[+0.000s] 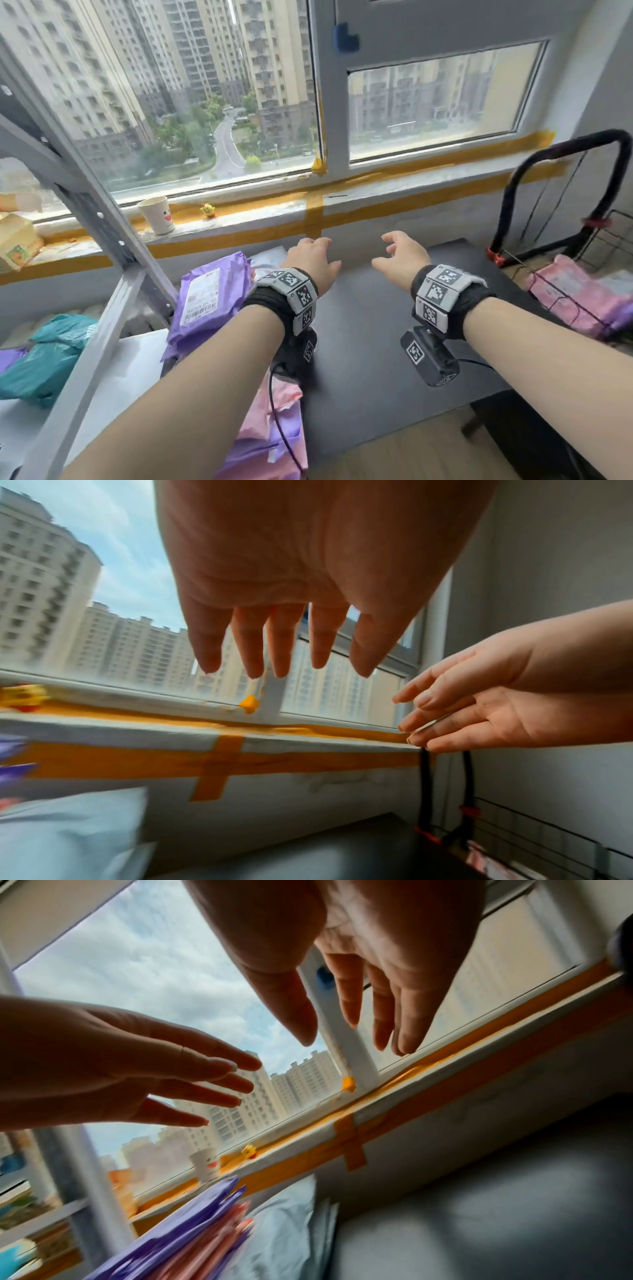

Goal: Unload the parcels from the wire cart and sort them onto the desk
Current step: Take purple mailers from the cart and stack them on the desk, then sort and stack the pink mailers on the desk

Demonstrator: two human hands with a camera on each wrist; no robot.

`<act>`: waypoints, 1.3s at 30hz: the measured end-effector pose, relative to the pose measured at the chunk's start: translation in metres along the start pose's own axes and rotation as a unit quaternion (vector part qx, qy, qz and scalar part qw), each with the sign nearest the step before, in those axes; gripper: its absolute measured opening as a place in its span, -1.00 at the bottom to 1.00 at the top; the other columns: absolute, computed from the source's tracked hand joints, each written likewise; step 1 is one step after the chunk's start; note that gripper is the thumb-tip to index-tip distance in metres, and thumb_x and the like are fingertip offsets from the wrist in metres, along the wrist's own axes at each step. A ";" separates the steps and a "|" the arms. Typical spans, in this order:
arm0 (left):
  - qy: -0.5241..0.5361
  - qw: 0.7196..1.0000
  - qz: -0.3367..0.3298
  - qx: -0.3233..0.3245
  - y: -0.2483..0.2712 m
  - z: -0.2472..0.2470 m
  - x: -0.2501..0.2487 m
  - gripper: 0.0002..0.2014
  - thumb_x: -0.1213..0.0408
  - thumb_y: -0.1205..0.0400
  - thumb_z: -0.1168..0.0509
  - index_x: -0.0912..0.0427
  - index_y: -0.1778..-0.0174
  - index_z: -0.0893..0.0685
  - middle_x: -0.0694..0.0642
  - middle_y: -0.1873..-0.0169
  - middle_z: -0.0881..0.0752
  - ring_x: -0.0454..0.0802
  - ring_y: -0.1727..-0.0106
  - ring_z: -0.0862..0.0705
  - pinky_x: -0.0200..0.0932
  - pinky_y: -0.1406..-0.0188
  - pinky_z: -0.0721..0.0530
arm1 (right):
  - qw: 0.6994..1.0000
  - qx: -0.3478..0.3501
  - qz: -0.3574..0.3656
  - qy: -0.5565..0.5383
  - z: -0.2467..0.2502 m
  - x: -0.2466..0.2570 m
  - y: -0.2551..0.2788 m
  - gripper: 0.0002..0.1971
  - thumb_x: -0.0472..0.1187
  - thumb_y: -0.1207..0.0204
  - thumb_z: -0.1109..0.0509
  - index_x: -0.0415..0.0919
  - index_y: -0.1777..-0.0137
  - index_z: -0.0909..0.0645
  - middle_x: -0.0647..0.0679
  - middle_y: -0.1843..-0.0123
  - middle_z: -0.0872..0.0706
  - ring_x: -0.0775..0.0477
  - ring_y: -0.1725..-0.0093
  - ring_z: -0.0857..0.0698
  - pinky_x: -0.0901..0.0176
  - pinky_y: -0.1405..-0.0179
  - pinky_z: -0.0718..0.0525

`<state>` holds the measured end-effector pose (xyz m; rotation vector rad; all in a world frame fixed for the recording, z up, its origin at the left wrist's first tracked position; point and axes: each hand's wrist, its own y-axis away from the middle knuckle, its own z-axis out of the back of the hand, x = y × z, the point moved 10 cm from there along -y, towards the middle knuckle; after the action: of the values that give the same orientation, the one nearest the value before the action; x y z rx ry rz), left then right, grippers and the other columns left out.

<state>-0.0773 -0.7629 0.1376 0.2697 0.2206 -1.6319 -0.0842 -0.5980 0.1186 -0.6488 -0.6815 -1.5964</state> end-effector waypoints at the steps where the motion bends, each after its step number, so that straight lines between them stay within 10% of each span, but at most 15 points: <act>1: -0.001 1.000 -0.010 0.001 -0.001 -0.002 -0.020 -0.48 0.03 -0.68 -0.18 0.03 -0.57 -0.30 0.17 -0.51 -0.36 0.19 -0.49 -0.41 0.03 -0.44 -0.45 | 1.000 -0.011 -0.001 0.003 0.017 -0.010 0.002 -0.45 -0.22 -0.50 -0.37 -0.19 -0.49 -0.37 -0.19 -0.37 -0.55 -0.23 -0.31 -0.59 0.00 -0.33 -0.54; 20: -0.008 0.966 -0.231 0.114 0.015 -0.144 -0.440 -0.61 0.04 -0.65 -0.16 0.05 -0.37 -0.54 0.16 -0.26 -0.59 0.22 -0.18 -0.65 0.09 -0.20 -0.66 | 0.966 -0.179 -0.172 0.066 0.345 -0.321 0.100 -0.66 -0.24 -0.51 -0.36 -0.17 -0.28 -0.56 -0.16 -0.25 -0.66 -0.17 -0.19 -0.64 0.15 -0.14 -0.55; 39: -0.026 0.925 -0.299 0.235 -0.129 -0.277 -0.572 -0.59 0.21 -0.68 -0.18 0.14 -0.47 -0.48 0.21 -0.33 -0.59 0.16 -0.27 -0.63 -0.08 -0.13 -0.61 | 0.925 -0.200 -0.320 0.042 0.402 -0.482 0.003 -0.66 -0.24 -0.51 -0.36 -0.19 -0.29 -0.59 -0.14 -0.30 -0.66 -0.15 -0.27 -0.62 0.21 -0.18 -0.50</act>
<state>-0.1551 -0.1258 0.0461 0.5644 -0.1569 -2.2904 -0.0098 0.0192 0.0326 -0.6832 -0.5299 -2.3995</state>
